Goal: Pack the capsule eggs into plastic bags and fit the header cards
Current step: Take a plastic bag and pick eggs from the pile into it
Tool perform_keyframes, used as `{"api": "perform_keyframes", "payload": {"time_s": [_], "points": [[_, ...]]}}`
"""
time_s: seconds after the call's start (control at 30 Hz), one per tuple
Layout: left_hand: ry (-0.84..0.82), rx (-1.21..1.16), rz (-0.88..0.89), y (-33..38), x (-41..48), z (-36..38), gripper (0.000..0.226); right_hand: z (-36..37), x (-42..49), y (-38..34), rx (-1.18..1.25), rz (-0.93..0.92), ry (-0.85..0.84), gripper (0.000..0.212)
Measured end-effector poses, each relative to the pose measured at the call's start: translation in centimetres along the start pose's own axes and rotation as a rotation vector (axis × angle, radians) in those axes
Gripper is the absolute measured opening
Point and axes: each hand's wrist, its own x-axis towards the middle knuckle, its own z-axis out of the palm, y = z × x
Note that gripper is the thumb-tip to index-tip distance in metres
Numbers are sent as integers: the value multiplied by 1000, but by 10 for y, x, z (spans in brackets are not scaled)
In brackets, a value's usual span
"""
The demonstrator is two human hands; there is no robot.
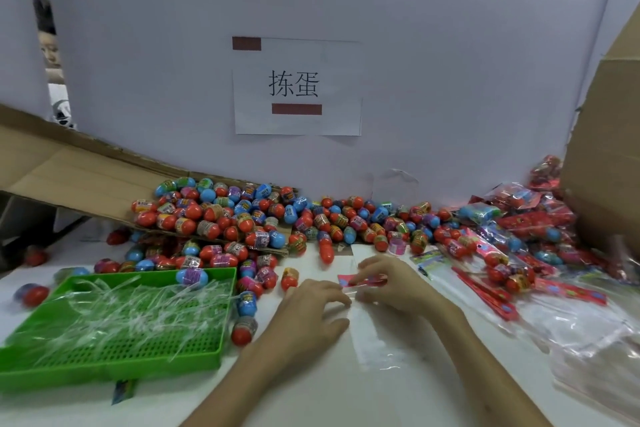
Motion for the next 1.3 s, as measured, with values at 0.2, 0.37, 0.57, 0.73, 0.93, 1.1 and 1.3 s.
{"api": "perform_keyframes", "payload": {"time_s": [0.2, 0.37, 0.57, 0.73, 0.93, 1.1, 1.3], "points": [[46, -112, -87, -1, 4, 1, 51, 13, -6, 7, 101, 35, 165, 17], [167, -559, -191, 0, 6, -3, 51, 15, -9, -13, 256, -13, 349, 23], [181, -722, -213, -2, 9, -11, 7, 15, -15, -37, 314, -120, 480, 33], [251, -866, -270, 0, 7, -19, 8, 17, -13, -36, 305, -129, 558, 79], [461, -1108, -236, -3, 7, -31, 13, 16, -12, -41, 602, 25, 306, 87], [353, -1158, -254, -6, 9, -26, 18, 20, -15, -50, 912, 15, 130, 31], [235, -1153, -236, 0, 8, -25, 20, 17, -16, -49, 984, 48, 200, 13]]}}
